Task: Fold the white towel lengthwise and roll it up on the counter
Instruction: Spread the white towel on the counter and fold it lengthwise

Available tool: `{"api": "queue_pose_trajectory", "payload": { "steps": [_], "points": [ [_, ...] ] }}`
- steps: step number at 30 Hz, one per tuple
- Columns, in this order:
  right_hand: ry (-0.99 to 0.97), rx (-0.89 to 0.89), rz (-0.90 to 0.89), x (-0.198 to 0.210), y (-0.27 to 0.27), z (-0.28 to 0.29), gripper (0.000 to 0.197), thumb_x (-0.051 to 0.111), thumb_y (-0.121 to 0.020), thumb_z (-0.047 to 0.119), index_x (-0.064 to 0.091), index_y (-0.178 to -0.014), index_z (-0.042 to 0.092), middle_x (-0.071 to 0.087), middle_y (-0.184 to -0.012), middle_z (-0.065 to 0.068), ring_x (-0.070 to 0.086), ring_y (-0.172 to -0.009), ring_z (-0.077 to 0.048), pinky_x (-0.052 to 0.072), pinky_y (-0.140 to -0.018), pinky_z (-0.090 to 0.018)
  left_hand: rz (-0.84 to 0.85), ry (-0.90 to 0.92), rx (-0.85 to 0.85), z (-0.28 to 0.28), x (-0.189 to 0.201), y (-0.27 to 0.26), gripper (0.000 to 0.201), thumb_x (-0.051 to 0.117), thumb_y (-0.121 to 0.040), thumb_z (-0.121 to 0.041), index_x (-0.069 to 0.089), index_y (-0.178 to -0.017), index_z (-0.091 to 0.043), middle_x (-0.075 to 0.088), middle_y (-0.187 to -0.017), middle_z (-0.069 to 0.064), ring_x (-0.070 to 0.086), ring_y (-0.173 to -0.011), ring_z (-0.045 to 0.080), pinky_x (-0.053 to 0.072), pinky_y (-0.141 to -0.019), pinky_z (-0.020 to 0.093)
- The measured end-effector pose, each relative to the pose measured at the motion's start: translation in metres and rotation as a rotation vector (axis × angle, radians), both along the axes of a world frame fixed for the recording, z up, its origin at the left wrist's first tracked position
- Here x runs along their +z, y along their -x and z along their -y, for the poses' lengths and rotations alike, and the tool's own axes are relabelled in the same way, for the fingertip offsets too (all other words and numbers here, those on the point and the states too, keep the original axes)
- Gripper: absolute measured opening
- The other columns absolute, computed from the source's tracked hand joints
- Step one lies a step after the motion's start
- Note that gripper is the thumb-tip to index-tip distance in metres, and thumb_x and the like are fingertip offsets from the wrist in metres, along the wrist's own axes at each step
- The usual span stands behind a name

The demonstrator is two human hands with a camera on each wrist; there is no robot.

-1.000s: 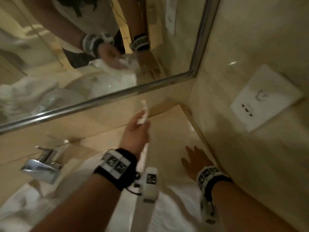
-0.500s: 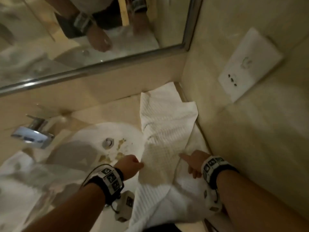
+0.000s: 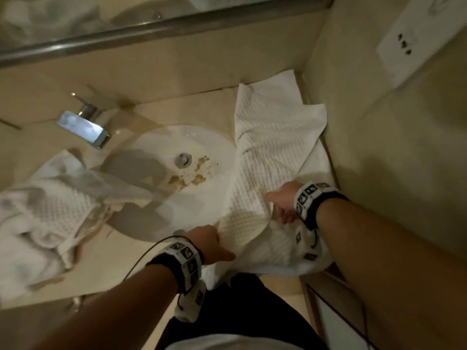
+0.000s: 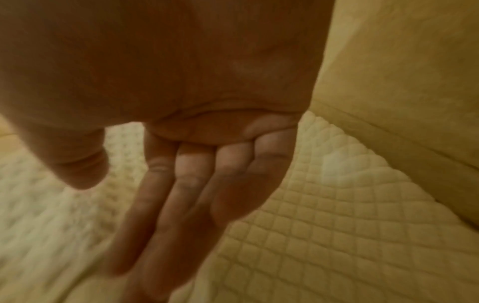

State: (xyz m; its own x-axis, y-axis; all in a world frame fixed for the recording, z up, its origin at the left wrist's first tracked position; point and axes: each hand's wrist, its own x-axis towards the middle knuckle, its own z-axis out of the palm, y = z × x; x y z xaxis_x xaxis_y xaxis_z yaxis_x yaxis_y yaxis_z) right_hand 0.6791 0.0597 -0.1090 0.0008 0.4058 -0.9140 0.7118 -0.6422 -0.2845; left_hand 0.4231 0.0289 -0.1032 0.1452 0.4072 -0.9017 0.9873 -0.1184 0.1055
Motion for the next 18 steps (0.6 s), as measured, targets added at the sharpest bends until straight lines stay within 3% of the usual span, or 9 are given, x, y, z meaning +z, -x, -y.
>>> {"api": "queue_pose_trajectory", "payload": {
  "steps": [3,6,11,13,16,18],
  "points": [
    [0.039,0.216,-0.017,0.012,0.011,0.019,0.067,0.048,-0.090,0.068,0.078,-0.078,0.009,0.076,-0.071,-0.004,0.072,-0.072,-0.023,0.058,-0.083,-0.040,-0.037,-0.044,-0.050,0.009,0.003,-0.006,0.066,0.065,-0.080,-0.073,0.059,-0.122,-0.022,0.065,-0.119,0.000,0.059,-0.094,0.019,0.042,-0.076,0.030],
    [0.049,0.393,0.000,0.012,0.037,0.046,0.067,0.050,-0.085,0.073,0.079,-0.072,0.014,0.075,-0.068,0.000,0.069,-0.066,-0.019,0.058,-0.078,-0.035,-0.029,-0.040,-0.015,0.014,-0.002,-0.002,0.062,0.050,-0.092,-0.069,0.060,-0.126,-0.019,0.065,-0.124,0.004,0.061,-0.103,0.023,0.043,-0.080,0.031],
    [0.140,0.245,-0.108,0.000,0.081,0.099,0.059,0.056,-0.083,0.070,0.068,-0.107,0.017,0.076,-0.082,-0.005,0.071,-0.067,-0.028,0.060,-0.071,-0.041,0.124,-0.067,0.101,0.035,-0.007,0.006,0.040,0.042,-0.105,-0.046,0.065,-0.112,-0.014,0.065,-0.116,0.008,0.061,-0.103,0.027,0.046,-0.086,0.034],
    [0.101,0.191,-0.137,0.001,0.088,0.119,0.067,0.049,-0.082,0.080,0.065,-0.104,0.019,0.076,-0.088,-0.003,0.072,-0.074,-0.023,0.060,-0.075,-0.038,0.231,-0.008,0.255,0.045,0.000,0.005,0.034,0.047,-0.104,-0.044,0.066,-0.108,-0.016,0.064,-0.109,0.005,0.062,-0.101,0.027,0.049,-0.087,0.037],
    [-0.065,0.182,-0.164,0.007,0.095,0.146,0.068,0.047,-0.070,0.092,0.066,-0.098,0.034,0.076,-0.097,0.003,0.072,-0.083,-0.017,0.059,-0.080,-0.038,0.431,0.250,0.746,0.069,0.023,0.001,0.029,0.048,-0.105,-0.046,0.065,-0.109,-0.023,0.063,-0.103,0.004,0.061,-0.083,0.026,0.050,-0.072,0.036],
    [-0.179,0.136,-0.127,0.019,0.093,0.161,0.072,0.053,-0.070,0.089,0.065,-0.117,0.035,0.071,-0.110,0.007,0.066,-0.092,-0.014,0.053,-0.087,-0.037,0.545,0.416,0.983,0.081,0.038,-0.004,0.029,0.045,-0.106,-0.043,0.063,-0.105,-0.021,0.062,-0.104,0.006,0.062,-0.079,0.028,0.052,-0.066,0.037]
  ]
}}
